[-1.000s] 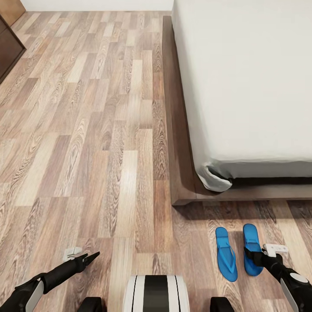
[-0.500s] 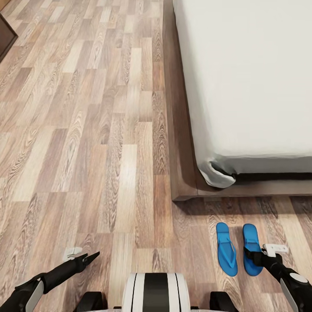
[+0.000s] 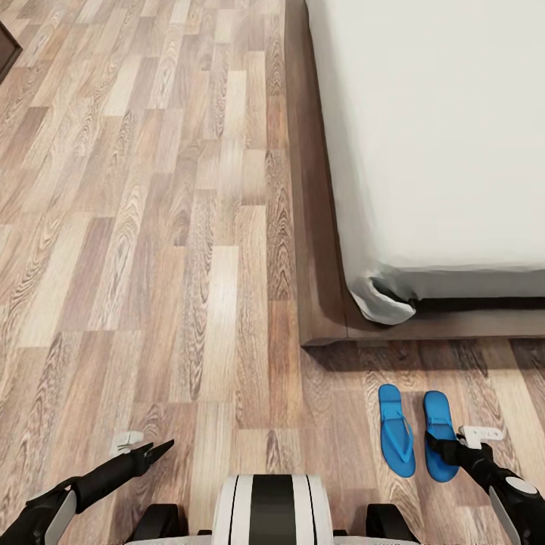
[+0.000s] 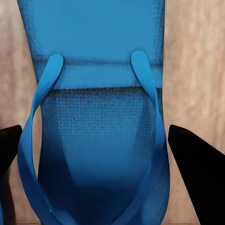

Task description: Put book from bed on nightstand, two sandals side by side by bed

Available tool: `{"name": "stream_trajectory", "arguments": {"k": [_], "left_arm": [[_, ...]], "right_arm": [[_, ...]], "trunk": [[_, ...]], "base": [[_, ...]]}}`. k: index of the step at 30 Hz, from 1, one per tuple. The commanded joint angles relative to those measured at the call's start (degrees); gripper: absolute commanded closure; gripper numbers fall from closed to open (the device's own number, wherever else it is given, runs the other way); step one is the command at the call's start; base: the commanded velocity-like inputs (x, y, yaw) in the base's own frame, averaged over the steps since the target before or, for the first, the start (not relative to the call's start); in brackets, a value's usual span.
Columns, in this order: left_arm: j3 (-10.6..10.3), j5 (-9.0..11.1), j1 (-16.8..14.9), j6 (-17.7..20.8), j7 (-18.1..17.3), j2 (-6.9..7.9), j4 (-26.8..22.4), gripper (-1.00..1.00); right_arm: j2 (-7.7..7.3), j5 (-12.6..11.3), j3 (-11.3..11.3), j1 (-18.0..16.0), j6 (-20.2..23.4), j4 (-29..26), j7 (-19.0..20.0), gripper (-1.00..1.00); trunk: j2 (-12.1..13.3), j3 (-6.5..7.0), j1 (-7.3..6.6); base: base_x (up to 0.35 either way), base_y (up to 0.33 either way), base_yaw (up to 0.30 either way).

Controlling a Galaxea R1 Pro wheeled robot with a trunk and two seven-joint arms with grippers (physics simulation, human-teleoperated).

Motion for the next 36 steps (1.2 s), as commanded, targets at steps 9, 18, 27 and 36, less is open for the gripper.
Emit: {"name": "stream_trajectory", "arguments": {"k": [9,18,27,36], "left_arm": [[0.1,0.3,0.0,0.6,-0.3,0.00,0.0,-1.00],[0.1,0.3,0.0,0.6,-0.3,0.00,-0.1,-1.00],[0.1,0.3,0.0,0.6,-0.3,0.00,-0.1,-1.00],[0.1,0.4,0.0,0.6,-0.3,0.00,-0.1,-1.00]], "right_arm": [[0.05,0.4,-0.3,0.0,0.0,0.0,0.5,1.00],[0.05,0.4,-0.3,0.0,0.0,0.0,0.5,1.00],[0.05,0.4,-0.3,0.0,0.0,0.0,0.5,1.00],[0.05,0.4,-0.3,0.0,0.0,0.0,0.5,1.00]], "trunk": [[0.0,-0.47,0.04],[-0.1,-1.36,0.14],[-0.1,-1.36,0.14],[-0.1,-0.70,0.07]], "base": [[0.000,0.000,0.000],[0.000,0.000,0.000],[0.000,0.000,0.000],[0.000,0.000,0.000]]}}
